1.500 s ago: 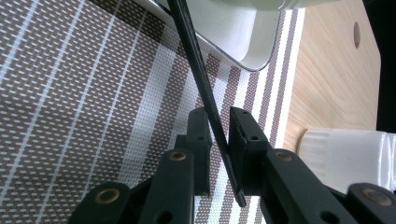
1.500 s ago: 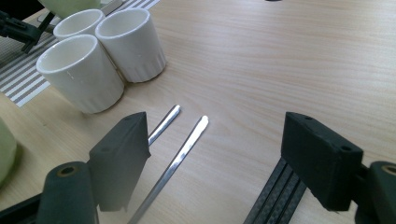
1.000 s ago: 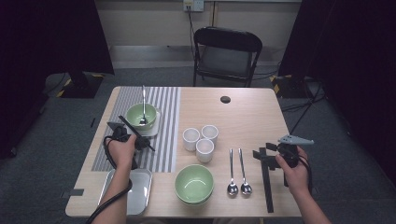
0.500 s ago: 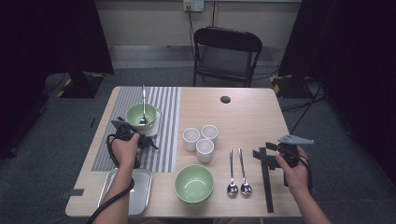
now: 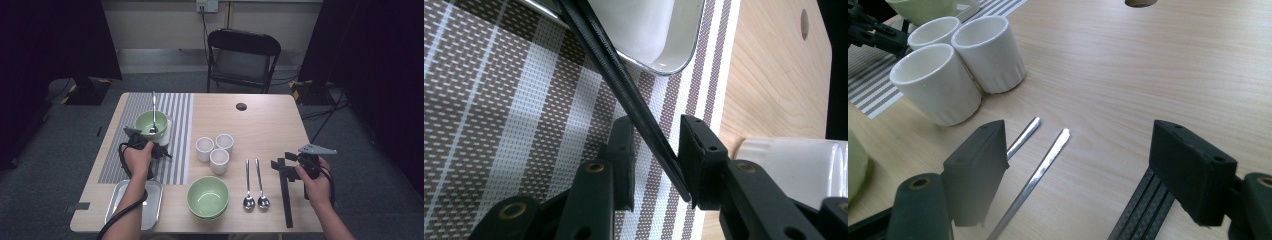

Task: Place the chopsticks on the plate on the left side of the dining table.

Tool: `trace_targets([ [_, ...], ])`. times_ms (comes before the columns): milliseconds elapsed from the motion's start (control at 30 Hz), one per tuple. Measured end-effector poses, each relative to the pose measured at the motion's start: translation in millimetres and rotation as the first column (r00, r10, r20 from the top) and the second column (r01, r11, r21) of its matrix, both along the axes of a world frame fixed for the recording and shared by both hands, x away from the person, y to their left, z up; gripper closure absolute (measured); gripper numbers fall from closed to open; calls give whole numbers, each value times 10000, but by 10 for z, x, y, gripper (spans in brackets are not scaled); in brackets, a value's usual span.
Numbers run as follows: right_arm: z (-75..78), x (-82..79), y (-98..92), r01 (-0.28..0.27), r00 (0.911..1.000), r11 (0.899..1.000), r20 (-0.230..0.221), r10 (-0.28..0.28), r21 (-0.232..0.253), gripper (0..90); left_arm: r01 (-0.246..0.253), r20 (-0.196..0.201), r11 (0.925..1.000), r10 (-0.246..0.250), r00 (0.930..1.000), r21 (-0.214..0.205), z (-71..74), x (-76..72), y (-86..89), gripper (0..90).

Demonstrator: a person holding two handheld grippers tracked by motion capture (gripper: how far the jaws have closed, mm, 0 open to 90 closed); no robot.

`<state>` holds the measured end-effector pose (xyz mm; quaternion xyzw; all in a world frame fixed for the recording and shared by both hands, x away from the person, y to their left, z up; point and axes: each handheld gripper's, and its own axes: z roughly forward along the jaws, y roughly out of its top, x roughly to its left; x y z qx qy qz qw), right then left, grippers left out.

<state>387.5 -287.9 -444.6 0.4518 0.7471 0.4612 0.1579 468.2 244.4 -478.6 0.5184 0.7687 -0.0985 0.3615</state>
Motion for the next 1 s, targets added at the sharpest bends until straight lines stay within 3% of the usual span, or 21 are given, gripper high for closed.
trace_targets([
  [600, 6, 0, -24, 50, 10000, 10000, -5, -50, 41, 227, 108, -53, 9999, -108, 9999, 48, 31, 97, -87, 670],
  [1000, 5, -6, -28, 48, 10000, 10000, -14, -48, 10, 227, 264, -121, 9996, -263, 9996, 93, 95, 21, -48, 662],
])
